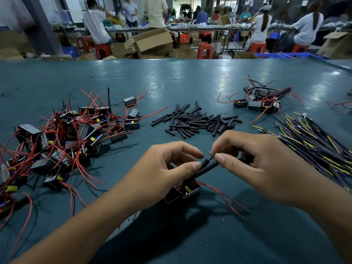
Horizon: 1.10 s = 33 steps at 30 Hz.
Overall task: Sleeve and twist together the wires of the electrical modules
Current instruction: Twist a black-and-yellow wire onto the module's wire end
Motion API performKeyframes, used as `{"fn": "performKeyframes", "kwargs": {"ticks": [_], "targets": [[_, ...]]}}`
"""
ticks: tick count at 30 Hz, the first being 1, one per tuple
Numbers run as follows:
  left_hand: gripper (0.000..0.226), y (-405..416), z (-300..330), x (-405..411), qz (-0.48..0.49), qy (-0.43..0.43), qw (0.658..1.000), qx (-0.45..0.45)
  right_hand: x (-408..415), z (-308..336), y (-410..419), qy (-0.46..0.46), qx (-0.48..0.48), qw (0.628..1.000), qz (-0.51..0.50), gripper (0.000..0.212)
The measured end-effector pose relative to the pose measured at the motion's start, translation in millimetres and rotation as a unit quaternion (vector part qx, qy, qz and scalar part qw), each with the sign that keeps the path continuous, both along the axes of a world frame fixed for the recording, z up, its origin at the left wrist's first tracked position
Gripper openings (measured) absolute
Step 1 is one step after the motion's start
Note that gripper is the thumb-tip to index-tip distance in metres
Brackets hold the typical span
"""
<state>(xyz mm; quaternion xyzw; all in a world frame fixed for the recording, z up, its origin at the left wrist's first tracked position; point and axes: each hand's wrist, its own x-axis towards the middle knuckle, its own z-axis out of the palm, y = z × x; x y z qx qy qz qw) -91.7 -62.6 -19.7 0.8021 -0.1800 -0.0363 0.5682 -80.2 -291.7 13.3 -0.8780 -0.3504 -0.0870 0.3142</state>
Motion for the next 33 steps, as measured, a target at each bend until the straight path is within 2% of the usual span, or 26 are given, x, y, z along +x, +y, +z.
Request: {"fn": "performKeyframes", "kwargs": {"ticks": [4,9,12,20,24,33], "targets": [[0.014,-3,0,-2,-0.038,0.007,0.999,-0.001,0,2,-1,0.021,0.001,1.0,-0.011,0.006],[0.006,-8,-2,-5,-0.025,-0.042,0.999,0.022,0,3,2,0.13,0.072,0.989,0.014,0.012],[0.003,-9,-1,-7,-0.019,-0.096,0.993,0.059,-1,4,2,0.146,0.087,0.985,0.027,0.011],[0.011,-8,-5,-5,-0.028,-0.082,0.994,0.072,-7,-2,10,0.005,0.054,0.997,-0.053,0.01],[0.014,-5,-5,-5,-0.022,-0.104,0.987,0.117,-7,-6,13,-0.071,-0.001,0.996,-0.048,0.007],[0.014,-1,-1,0,-0.029,-0.106,0.985,0.134,-4,-9,9,-0.171,-0.064,0.983,-0.033,0.012]]}}
